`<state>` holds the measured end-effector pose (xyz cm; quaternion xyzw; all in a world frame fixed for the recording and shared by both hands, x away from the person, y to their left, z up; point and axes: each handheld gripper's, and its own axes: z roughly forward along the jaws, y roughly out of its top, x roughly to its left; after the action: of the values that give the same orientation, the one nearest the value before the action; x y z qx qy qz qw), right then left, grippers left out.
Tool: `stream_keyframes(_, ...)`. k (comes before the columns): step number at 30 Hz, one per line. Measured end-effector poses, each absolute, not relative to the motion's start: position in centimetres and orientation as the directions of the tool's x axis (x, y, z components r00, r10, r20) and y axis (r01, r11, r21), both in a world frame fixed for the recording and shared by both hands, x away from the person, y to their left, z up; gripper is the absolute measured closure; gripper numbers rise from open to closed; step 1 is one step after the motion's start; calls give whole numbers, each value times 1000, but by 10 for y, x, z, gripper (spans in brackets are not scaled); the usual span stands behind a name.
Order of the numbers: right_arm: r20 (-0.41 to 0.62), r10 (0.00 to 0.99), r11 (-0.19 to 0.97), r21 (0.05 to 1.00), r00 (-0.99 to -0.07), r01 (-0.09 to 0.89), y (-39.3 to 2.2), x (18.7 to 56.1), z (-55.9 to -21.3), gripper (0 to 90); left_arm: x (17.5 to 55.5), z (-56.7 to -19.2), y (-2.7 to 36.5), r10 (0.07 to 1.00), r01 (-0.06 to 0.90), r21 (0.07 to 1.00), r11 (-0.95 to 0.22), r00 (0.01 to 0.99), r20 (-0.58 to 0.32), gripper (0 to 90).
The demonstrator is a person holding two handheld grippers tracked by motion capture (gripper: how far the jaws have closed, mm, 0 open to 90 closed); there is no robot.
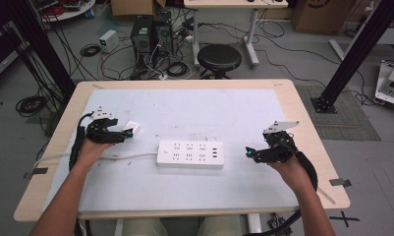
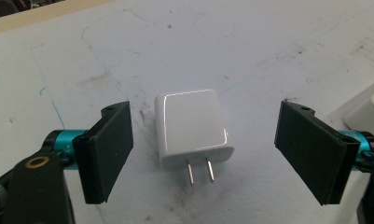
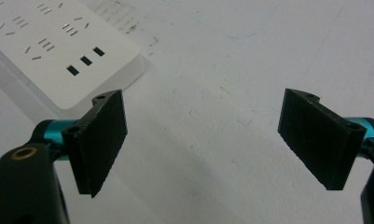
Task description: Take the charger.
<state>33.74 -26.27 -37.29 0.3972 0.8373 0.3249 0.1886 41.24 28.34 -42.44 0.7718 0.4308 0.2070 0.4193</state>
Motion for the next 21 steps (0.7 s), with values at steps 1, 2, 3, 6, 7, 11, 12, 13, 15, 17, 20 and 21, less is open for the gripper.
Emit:
stream_keyframes(1,-57,789,472,693,-612,544,-264,338,-374,156,414,-427,283,843,501,822,-269,536,-50,194)
stream_keyframes(2,-57,789,472,693,-612,544,-264,338,-374,156,417,-430,282,843,509,818,-269,534,-56,194)
stream_keyframes(3,-55,794,468,692,-606,549,-265,339,-374,157,418,-432,281,844,521,811,-266,532,-65,194)
stream_keyframes(6,-54,793,469,689,-606,552,-266,340,-374,156,423,-438,280,852,538,800,-266,520,-66,194)
stream_keyframes(7,-51,796,466,688,-604,556,-265,340,-374,157,424,-440,280,855,545,793,-271,515,-62,194)
stream_keyframes(11,-52,795,468,686,-605,557,-265,341,-374,157,429,-446,281,872,581,769,-265,485,-66,194)
stream_keyframes(12,-54,794,470,687,-605,554,-265,342,-374,157,429,-446,281,872,585,767,-263,485,-70,193)
stream_keyframes(13,-53,795,469,686,-604,557,-265,342,-374,157,429,-446,281,872,585,767,-262,484,-71,193)
stream_keyframes(15,-54,794,473,682,-606,558,-265,342,-374,156,430,-446,281,873,587,764,-267,483,-66,193)
stream_keyframes(17,-56,794,473,683,-606,557,-264,343,-374,157,430,-449,280,872,603,747,-280,486,-66,193)
stream_keyframes(20,-54,795,472,681,-605,559,-263,343,-374,157,430,-449,278,872,608,737,-297,487,-51,193)
stream_keyframes(21,-53,796,470,681,-603,561,-263,343,-374,157,430,-449,278,871,608,736,-297,488,-52,193)
